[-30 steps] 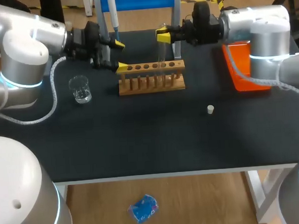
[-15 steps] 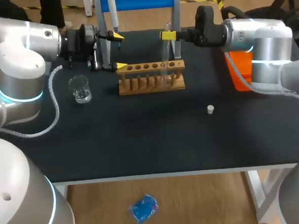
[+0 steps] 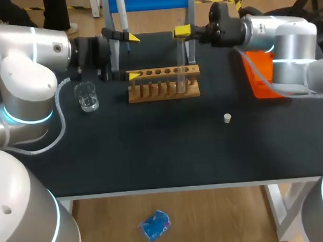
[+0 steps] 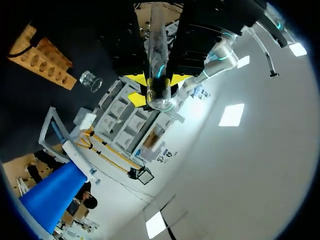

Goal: Invert the test tube, pick up the pipette, mount the tip to pipette, aspirate from beaker and dispense into the tube, eject the tip, return the pipette, and cap with the stopper.

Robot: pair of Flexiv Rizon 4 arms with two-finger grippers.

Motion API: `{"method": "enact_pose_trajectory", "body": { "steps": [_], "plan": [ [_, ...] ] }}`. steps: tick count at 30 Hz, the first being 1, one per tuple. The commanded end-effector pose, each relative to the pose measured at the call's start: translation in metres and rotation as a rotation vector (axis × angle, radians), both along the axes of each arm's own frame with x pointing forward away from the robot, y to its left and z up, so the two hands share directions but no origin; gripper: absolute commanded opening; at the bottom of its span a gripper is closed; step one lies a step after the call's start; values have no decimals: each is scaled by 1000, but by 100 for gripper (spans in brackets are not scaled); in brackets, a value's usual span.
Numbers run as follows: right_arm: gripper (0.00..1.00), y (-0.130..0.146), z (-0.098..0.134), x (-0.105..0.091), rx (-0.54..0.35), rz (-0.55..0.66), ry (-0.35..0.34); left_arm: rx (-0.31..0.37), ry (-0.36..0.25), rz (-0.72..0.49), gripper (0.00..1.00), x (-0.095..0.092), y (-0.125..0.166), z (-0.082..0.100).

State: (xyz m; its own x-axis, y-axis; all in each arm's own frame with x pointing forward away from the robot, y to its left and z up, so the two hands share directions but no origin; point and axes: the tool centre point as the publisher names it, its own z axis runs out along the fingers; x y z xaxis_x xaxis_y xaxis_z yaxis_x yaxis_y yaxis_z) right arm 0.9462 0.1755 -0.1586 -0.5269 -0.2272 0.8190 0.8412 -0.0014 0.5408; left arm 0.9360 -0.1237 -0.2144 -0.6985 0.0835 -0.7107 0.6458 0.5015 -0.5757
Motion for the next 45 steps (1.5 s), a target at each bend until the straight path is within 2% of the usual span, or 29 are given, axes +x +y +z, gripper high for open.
{"method": "enact_pose_trajectory", "body": {
  "steps": [1,10,11,12,14,19,21,23,35,36,37,38,42,45],
  "plan": [
    [0,-2,5,-4,-62,6,141,201,-514,-81,100,-5,-1,-2],
    [0,-2,5,-4,-62,6,141,201,-514,-81,100,-5,-1,-2],
    [0,-2,5,-4,-62,6,141,144,-585,-60,100,-6,-2,1],
    [0,-3,4,-3,-81,-1,175,106,-641,-38,100,-7,-4,4],
    [0,-7,2,-4,-109,0,237,96,-773,-63,100,-13,-7,9],
    [0,-16,-4,-6,-167,-8,340,-27,-876,-66,100,-21,-17,13],
    [0,-18,-10,-7,-194,-17,367,-47,-921,-103,100,-25,-23,14],
    [0,-20,-14,-6,-179,-46,373,-68,-904,-156,100,-28,-30,11],
    [0,-20,-14,-6,-179,-46,373,-68,-904,-156,100,-28,-30,11],
    [0,-20,-14,-6,-179,-46,373,-105,-871,-150,100,-29,-32,12],
    [0,-20,-14,-6,-179,-46,373,-108,-861,-151,100,-30,-35,12],
    [0,-18,-17,-3,-182,-44,373,-92,-862,-152,100,-31,-37,11],
    [0,-12,-21,9,-173,-25,388,-112,-829,-106,100,-34,-42,10],
    [0,-9,-24,14,-177,-15,392,-74,-858,-125,100,-38,-46,9]
  ]
}}
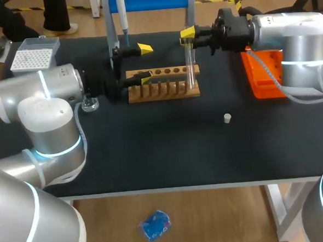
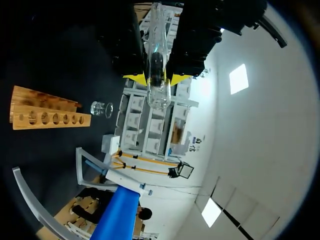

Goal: Invert the test tube, pick up the pipette, mount the tip to pipette, aspirate from beaker and dispense into the tube, eject the tip, return the pipette, and cap with the stopper.

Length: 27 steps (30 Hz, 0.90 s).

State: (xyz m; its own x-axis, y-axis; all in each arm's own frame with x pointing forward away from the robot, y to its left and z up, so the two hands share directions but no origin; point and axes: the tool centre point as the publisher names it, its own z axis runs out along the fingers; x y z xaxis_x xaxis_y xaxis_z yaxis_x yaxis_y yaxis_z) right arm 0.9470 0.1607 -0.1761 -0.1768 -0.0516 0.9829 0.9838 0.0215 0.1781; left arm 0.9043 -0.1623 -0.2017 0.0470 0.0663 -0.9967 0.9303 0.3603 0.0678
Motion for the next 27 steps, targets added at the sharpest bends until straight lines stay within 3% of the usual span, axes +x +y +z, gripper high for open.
{"method": "enact_pose_trajectory", "body": {
  "steps": [1,8,11,19,27],
  "plan": [
    [0,8,-8,14,3,32,11,-1,-64,19,100,-8,-9,-5],
    [0,17,-19,21,12,55,55,23,-168,-55,100,-13,-24,-4],
    [0,22,-23,22,6,63,58,34,-180,-78,100,-12,-33,-4],
    [0,30,-25,27,4,77,50,75,-136,-157,100,-6,-50,-7],
    [0,41,-30,32,11,84,50,63,-125,-177,100,-5,-66,-9]
  ]
}}
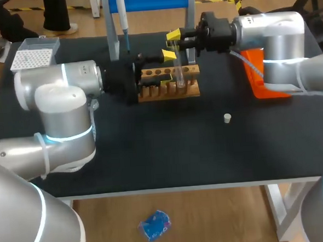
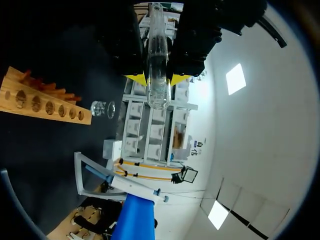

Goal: Invert the test tube, pick up the pipette, mount the tip to pipette, aspirate from beaker and dispense into the tube, eject the tip, return the pipette, and cap with the stopper.

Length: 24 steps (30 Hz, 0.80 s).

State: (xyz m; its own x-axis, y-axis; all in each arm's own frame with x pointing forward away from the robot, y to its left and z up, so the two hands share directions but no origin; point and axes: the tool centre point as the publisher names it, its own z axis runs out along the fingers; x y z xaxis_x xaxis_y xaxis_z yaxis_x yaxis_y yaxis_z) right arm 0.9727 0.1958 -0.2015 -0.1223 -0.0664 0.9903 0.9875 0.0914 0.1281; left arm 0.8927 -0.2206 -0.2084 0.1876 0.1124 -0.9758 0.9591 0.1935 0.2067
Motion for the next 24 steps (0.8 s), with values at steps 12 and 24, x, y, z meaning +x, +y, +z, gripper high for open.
{"method": "enact_pose_trajectory", "body": {
  "steps": [12,24],
  "plan": [
    [0,13,-6,10,6,30,-2,-4,18,-10,72,8,-13,-6],
    [0,13,-9,6,-3,40,8,-4,32,-15,47,8,-15,-9]
  ]
}}
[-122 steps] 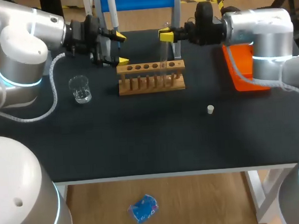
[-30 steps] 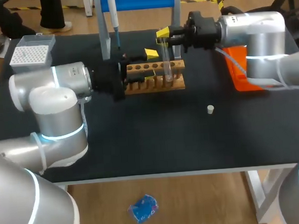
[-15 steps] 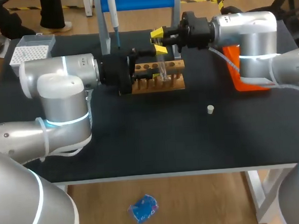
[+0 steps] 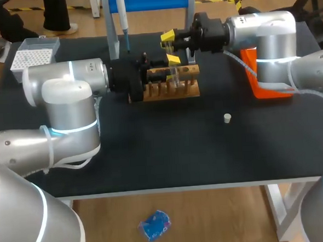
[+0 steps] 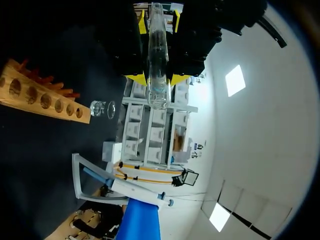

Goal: Invert the test tube, pick up the pipette, mount the tip to pipette, aspirate from beaker and dispense into the tube, eject the tip, return the pipette, and cap with the stopper.

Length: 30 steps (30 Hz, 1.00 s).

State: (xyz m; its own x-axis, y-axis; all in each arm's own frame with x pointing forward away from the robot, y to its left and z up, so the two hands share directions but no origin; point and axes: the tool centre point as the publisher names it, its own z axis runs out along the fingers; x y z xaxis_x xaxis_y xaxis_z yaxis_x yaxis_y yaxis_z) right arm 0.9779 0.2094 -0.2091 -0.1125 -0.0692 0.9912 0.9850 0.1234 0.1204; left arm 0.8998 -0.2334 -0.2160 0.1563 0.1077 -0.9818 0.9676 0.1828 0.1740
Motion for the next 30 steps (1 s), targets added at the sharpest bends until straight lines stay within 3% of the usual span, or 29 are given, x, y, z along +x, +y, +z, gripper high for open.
{"method": "enact_pose_trajectory", "body": {
  "steps": [1,7,10,11,12,16,17,18,21,26,30],
  "plan": [
    [0,0,-1,1,-3,8,2,-1,0,-5,47,1,-3,-2],
    [0,0,-1,1,-5,10,2,4,3,-8,43,1,-3,-3],
    [0,0,-1,1,-6,10,3,4,4,-7,25,1,-3,-3],
    [0,0,-1,1,-6,10,2,4,5,-7,7,1,-2,-4],
    [0,0,-1,1,-5,11,3,3,5,-6,0,1,-2,-4],
    [0,0,-1,0,4,2,1,5,7,-6,0,1,-2,-5],
    [21,1,-1,1,8,-8,1,5,8,-6,0,1,-2,-5],
    [100,1,-1,1,9,-9,2,5,9,-6,0,1,-2,-5],
    [100,-3,1,2,14,-32,-4,6,11,-5,0,0,0,-3],
    [100,-18,1,4,6,-89,-56,12,95,45,0,1,8,-1],
    [100,-33,4,8,6,-148,-183,5,189,119,0,4,17,6]
  ]
}}
